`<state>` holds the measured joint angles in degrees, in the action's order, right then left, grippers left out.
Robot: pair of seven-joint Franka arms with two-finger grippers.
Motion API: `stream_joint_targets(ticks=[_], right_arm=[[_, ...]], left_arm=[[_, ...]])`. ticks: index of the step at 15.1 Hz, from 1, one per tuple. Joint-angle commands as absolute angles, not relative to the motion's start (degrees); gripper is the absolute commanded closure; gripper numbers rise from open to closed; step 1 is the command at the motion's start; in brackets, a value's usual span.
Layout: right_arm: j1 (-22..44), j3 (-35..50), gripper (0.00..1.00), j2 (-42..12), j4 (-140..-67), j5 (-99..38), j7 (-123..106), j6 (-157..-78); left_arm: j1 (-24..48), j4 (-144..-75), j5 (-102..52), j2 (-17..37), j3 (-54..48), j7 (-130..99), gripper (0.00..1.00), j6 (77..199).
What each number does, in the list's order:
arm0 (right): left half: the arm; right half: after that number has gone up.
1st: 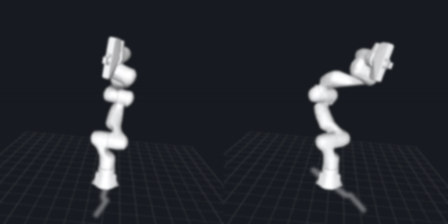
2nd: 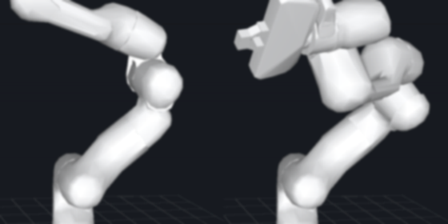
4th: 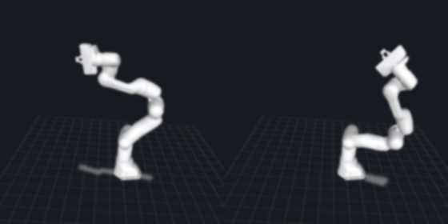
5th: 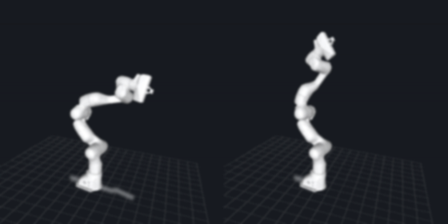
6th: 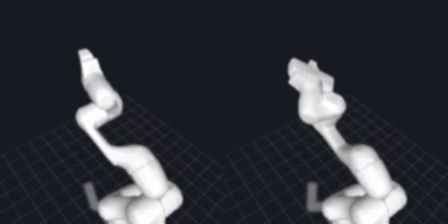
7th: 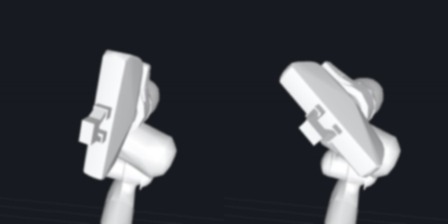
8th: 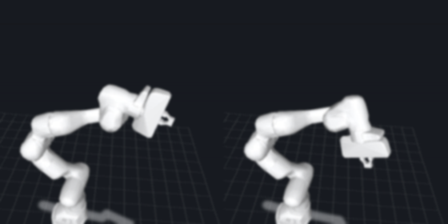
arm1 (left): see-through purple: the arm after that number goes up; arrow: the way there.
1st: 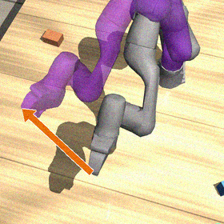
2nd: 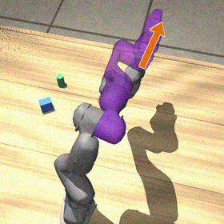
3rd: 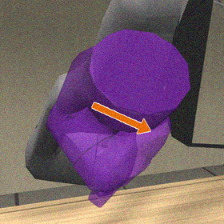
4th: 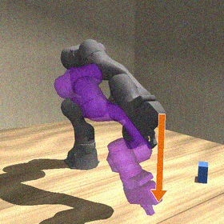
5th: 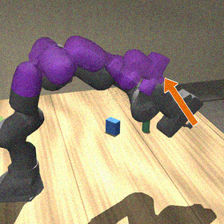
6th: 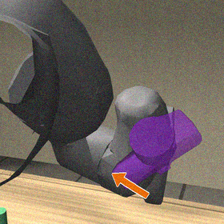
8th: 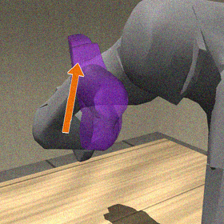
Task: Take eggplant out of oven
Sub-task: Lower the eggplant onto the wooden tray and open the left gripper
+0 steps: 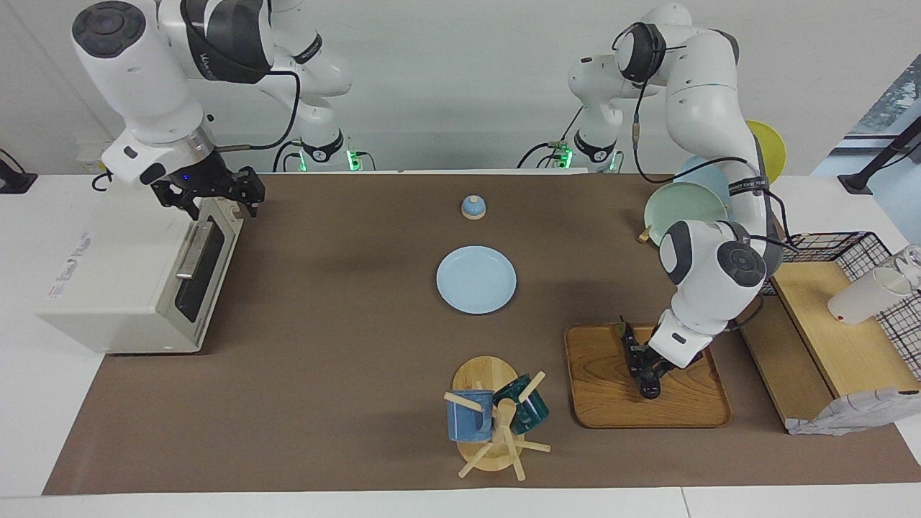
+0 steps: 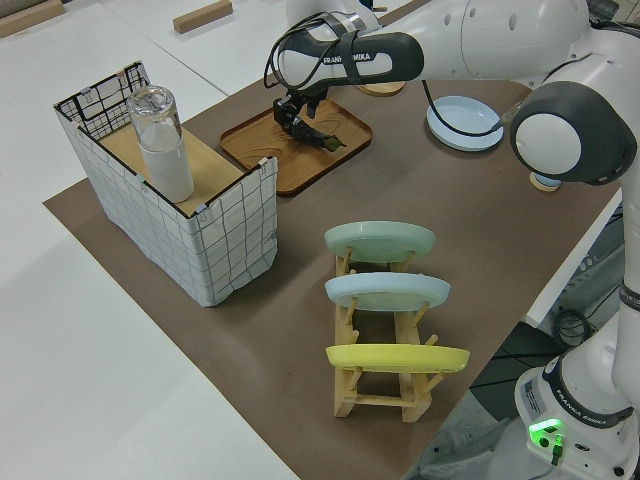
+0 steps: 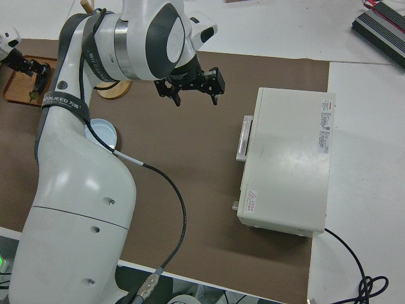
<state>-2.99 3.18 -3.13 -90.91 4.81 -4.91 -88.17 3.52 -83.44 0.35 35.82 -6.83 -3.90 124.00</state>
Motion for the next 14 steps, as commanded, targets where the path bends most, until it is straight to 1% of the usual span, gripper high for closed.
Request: stream_joint_targets(ticks=[1, 3, 14], right_arm=[[-4.0, 3.3, 0.00, -3.3, -90.0, 3.2, -6.0, -87.2], [-4.0, 3.3, 0.00, -3.3, -90.0, 3.2, -6.0, -87.2], [-4.0, 3.3, 0.00, -3.3, -90.0, 3.2, -6.0, -87.2]], left_arm=[[3.3, -81.9, -1.0, 34.6, -6.9, -3.9, 0.00, 120.0], [3.1, -82.3, -2.1, 31.7, -6.9, -4.1, 0.00, 118.7], [1.8, -82.9, -2.0, 15.2, -6.5, -7.7, 0.00, 98.4]])
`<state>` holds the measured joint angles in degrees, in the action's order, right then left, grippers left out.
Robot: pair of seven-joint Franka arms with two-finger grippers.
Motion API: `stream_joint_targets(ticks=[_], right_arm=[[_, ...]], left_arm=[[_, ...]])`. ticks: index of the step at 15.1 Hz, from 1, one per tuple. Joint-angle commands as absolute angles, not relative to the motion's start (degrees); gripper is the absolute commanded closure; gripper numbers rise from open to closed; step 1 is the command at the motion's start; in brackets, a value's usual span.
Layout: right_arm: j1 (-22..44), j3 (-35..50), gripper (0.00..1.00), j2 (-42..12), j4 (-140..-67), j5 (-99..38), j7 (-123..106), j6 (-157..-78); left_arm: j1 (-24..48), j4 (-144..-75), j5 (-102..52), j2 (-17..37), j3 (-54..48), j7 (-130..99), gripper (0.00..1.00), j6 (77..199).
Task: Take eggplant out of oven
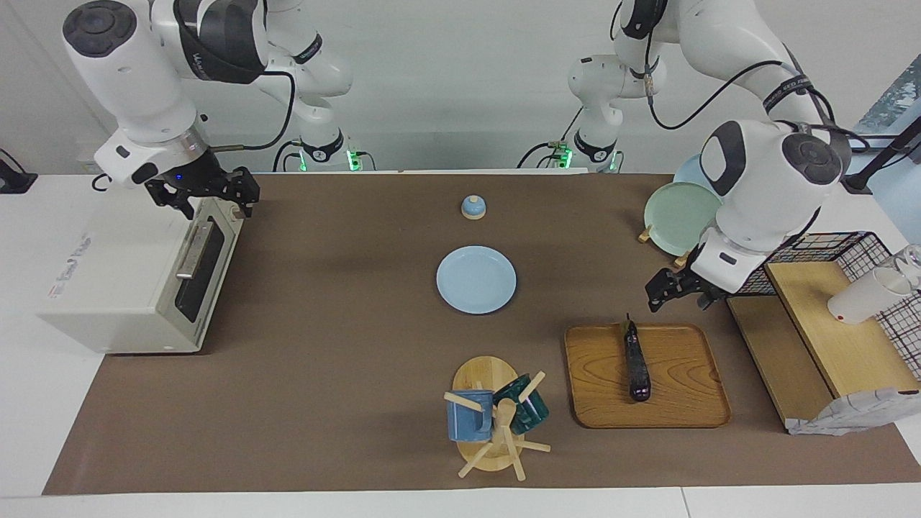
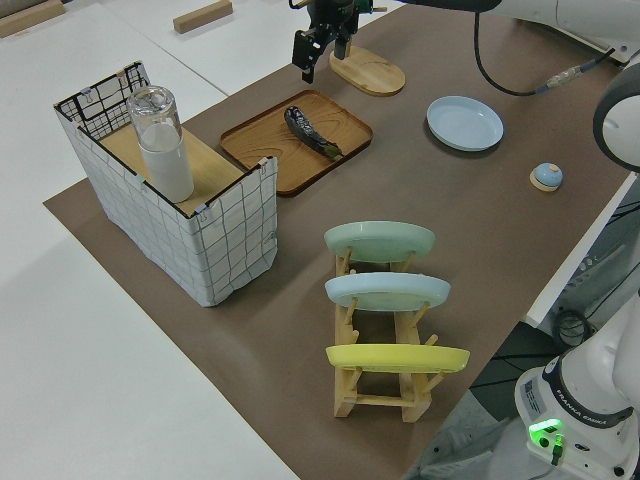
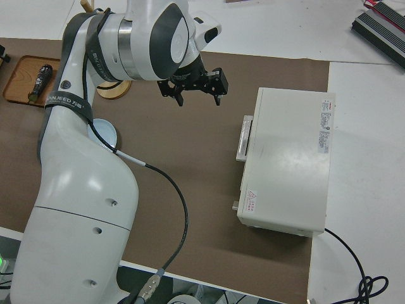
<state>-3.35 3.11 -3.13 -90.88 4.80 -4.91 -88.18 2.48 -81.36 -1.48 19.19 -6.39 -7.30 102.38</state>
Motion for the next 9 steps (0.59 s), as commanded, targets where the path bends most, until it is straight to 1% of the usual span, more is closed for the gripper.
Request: stream_joint_targets(ticks=[1, 6, 9], right_arm=[[-4.0, 3.3, 0.00, -3.3, -90.0, 3.2, -6.0, -87.2], [-4.0, 3.3, 0.00, -3.3, -90.0, 3.2, -6.0, -87.2], [-4.0, 3.3, 0.00, -3.3, -90.0, 3.2, -6.0, -87.2]], left_arm=[[1.8, -83.0, -2.0, 13.8, -6.4, -7.7, 0.00, 96.5], [1.4, -88.8, -2.0, 4.7, -6.2, -7.7, 0.00, 90.6], [0.8, -89.6, -2.0, 2.2, -6.2, -7.8, 0.00, 87.4]])
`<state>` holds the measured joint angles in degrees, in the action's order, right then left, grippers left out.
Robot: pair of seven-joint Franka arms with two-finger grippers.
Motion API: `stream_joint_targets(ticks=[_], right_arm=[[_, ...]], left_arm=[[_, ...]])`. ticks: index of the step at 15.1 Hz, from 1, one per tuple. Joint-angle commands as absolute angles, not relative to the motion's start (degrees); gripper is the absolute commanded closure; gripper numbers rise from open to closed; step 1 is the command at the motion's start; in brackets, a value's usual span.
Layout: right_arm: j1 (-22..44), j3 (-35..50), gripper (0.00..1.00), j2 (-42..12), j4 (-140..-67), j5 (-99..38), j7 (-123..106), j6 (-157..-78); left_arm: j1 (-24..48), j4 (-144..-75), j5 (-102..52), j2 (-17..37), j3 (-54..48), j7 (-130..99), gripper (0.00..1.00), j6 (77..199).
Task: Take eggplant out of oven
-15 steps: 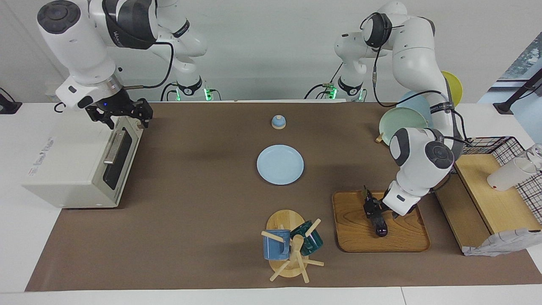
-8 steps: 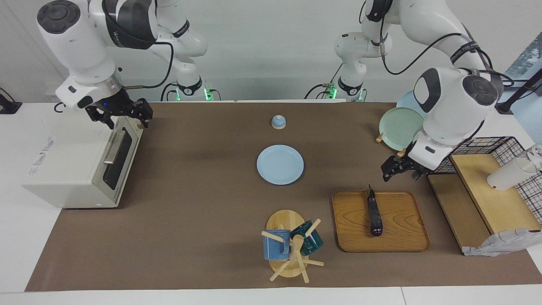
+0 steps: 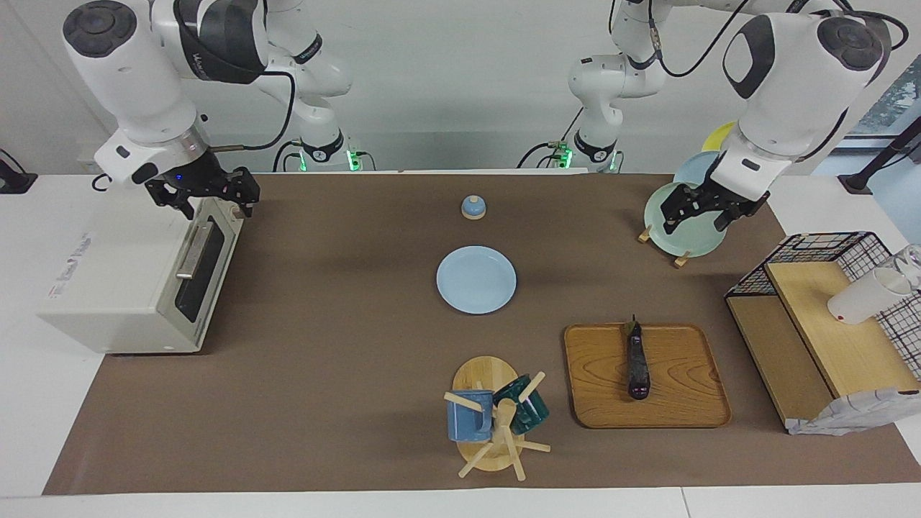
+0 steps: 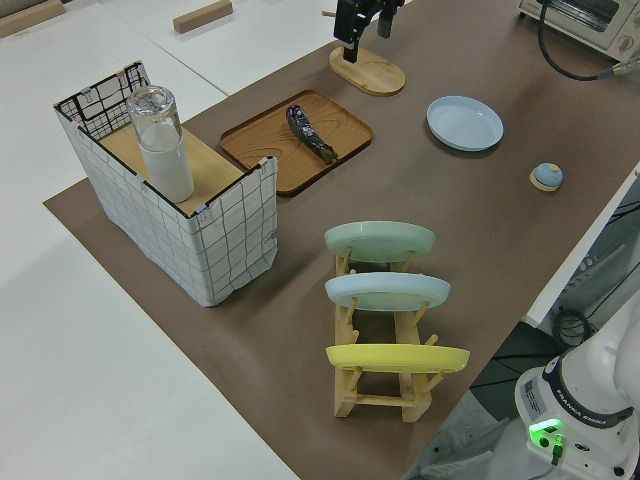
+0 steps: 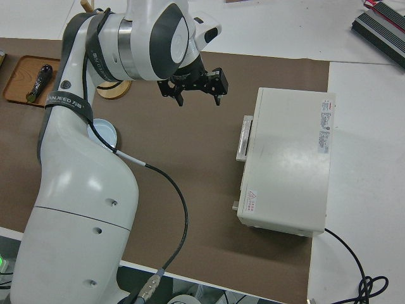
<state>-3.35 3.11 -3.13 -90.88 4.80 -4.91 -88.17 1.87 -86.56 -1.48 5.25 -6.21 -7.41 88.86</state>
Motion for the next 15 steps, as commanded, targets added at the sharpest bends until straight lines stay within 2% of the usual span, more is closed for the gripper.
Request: stream_joint_targets(ticks=[1, 4, 10, 15], right_arm=[[-4.0, 3.3, 0.00, -3.3, -90.0, 3.2, -6.0, -87.2], [-4.0, 3.3, 0.00, -3.3, -90.0, 3.2, -6.0, -87.2], [-4.0, 3.3, 0.00, -3.3, -90.0, 3.2, -6.0, -87.2], [-4.0, 3.3, 0.00, -3.3, -90.0, 3.2, -6.0, -87.2]], left_arm=[[0.7, -89.9, -2.0, 1.8, -6.3, -7.8, 0.00, 86.7], [0.7, -91.1, -2.0, 1.2, -6.2, -7.9, 0.00, 87.3], [1.7, -89.2, -2.1, 0.7, -5.8, -8.8, 0.00, 83.9], [2.6, -92.7, -1.9, -2.3, -5.4, -11.2, 0.00, 78.5]])
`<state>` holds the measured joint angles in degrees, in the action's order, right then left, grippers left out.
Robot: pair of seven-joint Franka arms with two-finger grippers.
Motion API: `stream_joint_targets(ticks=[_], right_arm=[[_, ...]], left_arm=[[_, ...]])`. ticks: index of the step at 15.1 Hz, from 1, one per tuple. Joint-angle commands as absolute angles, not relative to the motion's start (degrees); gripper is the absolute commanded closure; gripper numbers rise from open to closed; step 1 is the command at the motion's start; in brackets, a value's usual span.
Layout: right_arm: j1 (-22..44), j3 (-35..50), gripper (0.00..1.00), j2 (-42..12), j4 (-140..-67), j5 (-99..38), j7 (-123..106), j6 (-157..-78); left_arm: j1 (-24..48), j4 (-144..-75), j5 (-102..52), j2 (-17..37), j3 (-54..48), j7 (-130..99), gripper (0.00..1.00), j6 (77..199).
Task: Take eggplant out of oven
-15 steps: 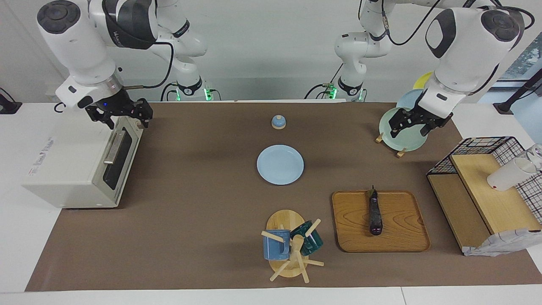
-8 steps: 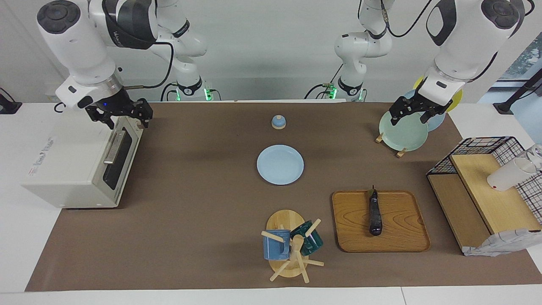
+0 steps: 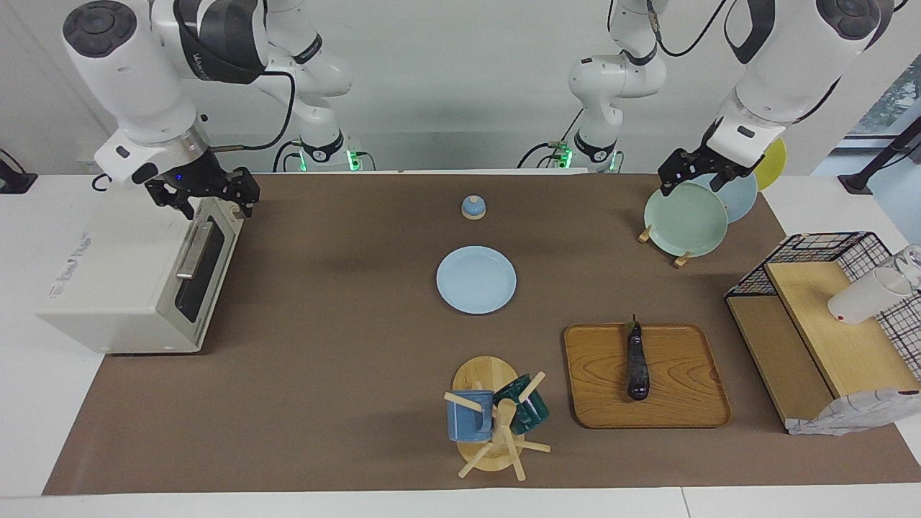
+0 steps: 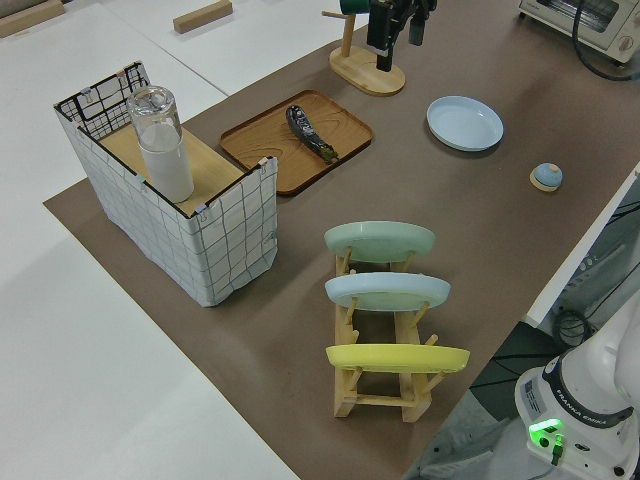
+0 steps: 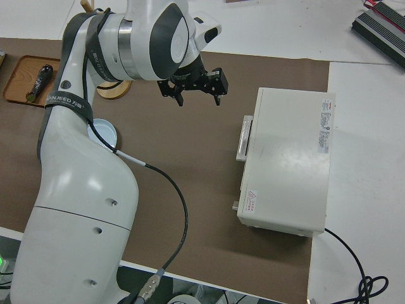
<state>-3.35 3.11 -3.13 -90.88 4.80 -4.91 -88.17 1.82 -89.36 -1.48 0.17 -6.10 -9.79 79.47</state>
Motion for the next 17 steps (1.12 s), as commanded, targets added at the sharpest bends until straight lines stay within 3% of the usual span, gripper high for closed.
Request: stream_joint_targets(ticks=[1, 17], right_arm=[[-4.0, 3.3, 0.00, -3.3, -90.0, 3.2, -6.0, -87.2], [-4.0, 3.3, 0.00, -3.3, -90.0, 3.3, -6.0, -87.2]], left_arm=[[2.8, -94.5, -1.9, -3.5, -5.4, -11.3, 0.00, 78.9], [2.6, -93.1, -3.8, -2.6, -5.4, -10.8, 0.00, 84.8]])
